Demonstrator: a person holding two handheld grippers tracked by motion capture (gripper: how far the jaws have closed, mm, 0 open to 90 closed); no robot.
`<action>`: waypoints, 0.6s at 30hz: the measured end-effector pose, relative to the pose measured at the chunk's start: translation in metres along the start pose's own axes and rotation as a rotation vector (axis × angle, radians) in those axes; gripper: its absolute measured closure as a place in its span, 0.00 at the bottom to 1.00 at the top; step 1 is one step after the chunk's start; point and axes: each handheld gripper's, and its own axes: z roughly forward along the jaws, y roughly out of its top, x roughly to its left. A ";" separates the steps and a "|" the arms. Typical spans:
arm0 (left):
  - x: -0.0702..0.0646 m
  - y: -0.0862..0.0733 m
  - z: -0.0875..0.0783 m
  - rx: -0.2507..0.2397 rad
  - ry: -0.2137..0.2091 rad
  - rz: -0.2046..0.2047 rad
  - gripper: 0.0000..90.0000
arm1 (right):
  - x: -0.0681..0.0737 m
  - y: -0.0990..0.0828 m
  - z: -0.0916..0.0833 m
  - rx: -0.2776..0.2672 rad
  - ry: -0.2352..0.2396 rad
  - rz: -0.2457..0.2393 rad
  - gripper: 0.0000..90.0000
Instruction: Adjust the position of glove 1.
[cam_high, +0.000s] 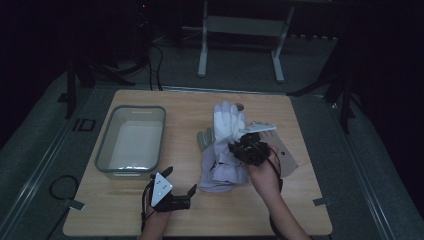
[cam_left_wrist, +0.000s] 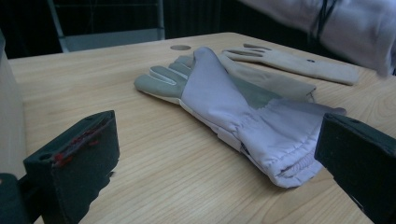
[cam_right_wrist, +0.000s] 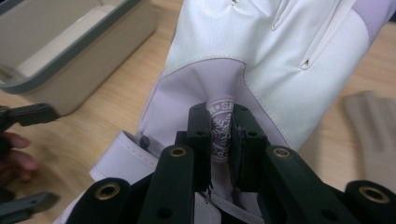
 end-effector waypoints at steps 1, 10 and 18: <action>0.000 0.000 0.000 0.002 -0.001 0.002 0.00 | 0.000 0.000 0.000 0.000 0.000 0.000 0.89; -0.001 0.000 0.001 0.006 -0.008 0.011 0.00 | 0.017 -0.002 0.040 0.081 -0.028 0.006 0.89; -0.001 0.000 0.001 0.008 -0.013 0.009 0.00 | 0.015 -0.014 0.078 0.167 -0.057 0.004 0.86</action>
